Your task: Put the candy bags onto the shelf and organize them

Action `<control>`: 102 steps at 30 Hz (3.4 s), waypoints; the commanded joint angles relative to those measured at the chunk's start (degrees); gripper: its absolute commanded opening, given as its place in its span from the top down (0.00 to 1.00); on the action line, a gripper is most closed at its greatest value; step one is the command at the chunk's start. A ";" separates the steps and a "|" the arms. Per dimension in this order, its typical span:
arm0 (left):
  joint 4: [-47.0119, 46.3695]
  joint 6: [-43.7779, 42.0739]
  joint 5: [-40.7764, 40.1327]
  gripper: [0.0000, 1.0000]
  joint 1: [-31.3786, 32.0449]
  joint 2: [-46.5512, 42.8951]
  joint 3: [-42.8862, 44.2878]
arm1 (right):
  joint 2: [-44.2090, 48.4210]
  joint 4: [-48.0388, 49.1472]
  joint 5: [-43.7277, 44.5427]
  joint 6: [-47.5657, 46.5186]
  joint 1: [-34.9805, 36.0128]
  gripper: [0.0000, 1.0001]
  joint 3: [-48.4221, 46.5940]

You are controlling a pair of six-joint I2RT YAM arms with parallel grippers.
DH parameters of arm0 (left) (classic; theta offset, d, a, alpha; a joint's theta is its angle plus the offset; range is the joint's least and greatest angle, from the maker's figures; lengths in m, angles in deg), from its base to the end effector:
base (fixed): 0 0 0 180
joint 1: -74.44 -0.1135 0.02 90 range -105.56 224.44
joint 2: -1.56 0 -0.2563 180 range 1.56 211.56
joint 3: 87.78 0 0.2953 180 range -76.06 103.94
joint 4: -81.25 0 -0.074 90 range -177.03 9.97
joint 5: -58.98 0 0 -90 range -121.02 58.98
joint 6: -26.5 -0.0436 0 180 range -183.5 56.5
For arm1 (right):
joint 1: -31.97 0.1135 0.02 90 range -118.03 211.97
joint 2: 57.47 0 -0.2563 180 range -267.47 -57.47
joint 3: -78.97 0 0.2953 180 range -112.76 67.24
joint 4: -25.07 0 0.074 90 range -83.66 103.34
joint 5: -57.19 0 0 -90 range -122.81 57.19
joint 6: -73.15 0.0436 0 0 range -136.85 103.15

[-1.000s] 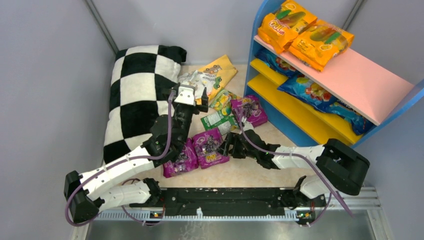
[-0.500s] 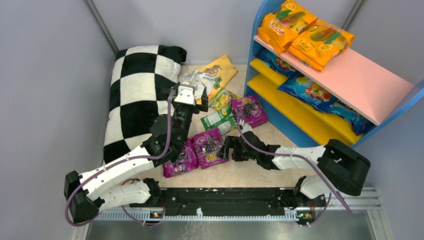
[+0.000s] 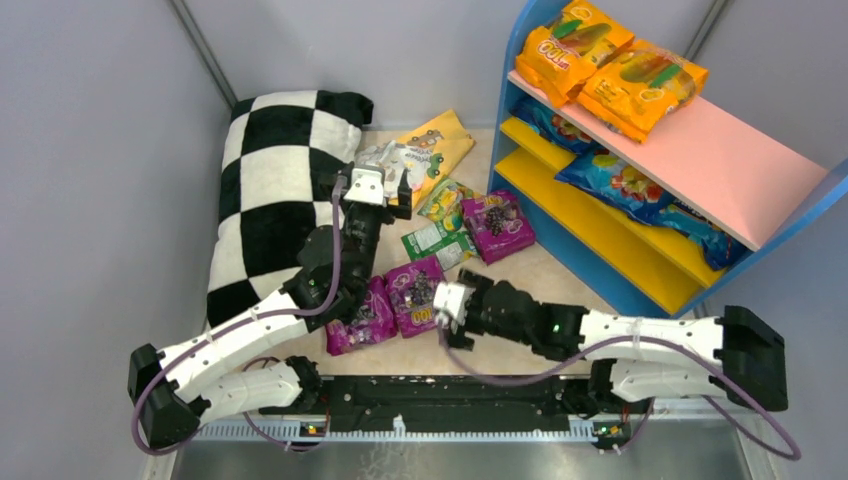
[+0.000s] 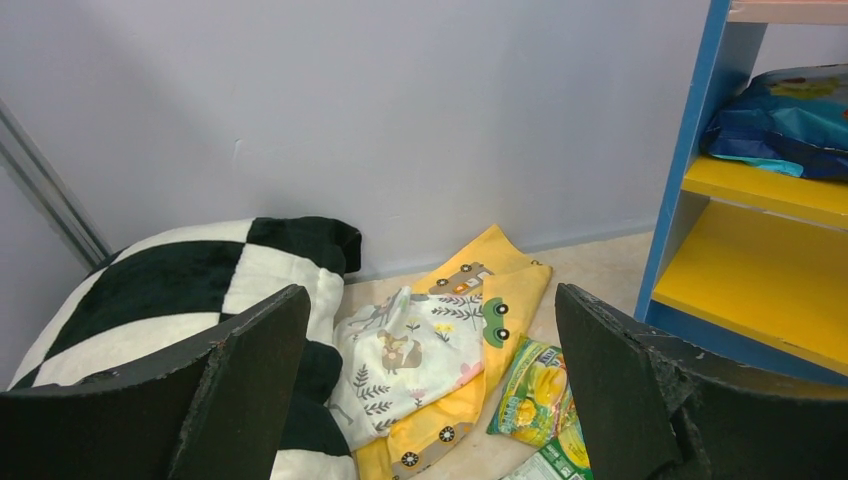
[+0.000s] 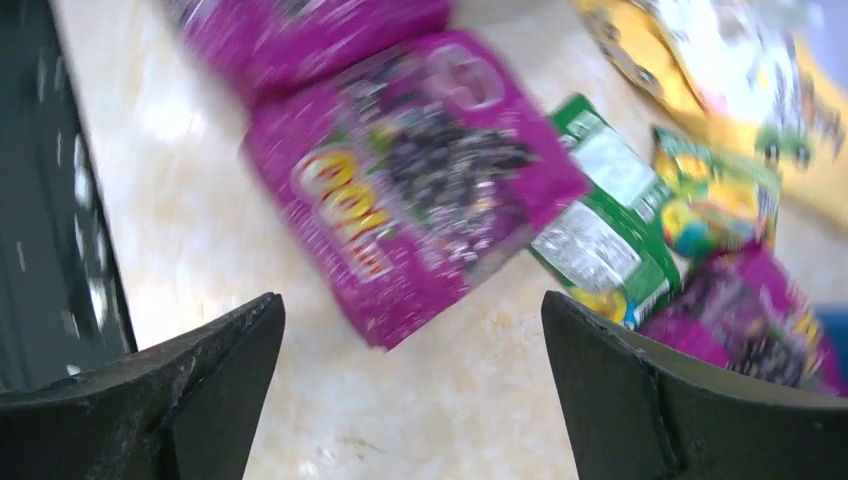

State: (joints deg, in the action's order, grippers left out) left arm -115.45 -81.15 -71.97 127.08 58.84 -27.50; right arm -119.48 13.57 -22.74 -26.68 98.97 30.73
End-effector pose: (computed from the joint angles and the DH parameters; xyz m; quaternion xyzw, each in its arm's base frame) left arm 0.1908 -0.2029 0.3806 0.0766 0.6057 -0.0382 0.7911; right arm 0.1212 0.2661 0.2196 -0.4860 0.6885 0.1900 0.5037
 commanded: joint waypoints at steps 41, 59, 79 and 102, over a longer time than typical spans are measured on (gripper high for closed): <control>-0.44 2.96 1.79 0.01 -1.40 0.00 2.65 | -26.20 44.59 19.43 -46.34 14.13 0.87 5.84; 0.21 3.67 1.68 0.01 -1.49 -0.67 2.93 | 3.60 20.78 27.39 -36.51 6.47 1.00 0.90; 0.56 4.16 1.97 0.01 -1.58 -0.65 3.04 | -5.08 8.34 35.16 -51.89 -17.06 1.00 -19.17; 0.65 4.47 2.28 0.01 -1.84 -1.16 3.09 | -34.41 17.21 34.13 -61.88 -31.69 1.00 -32.52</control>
State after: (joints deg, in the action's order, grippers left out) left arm -112.92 -77.10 -70.49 125.57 58.42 -26.54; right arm -150.61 25.88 12.01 -86.59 68.55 4.26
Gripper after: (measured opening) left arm 0.987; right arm 0.029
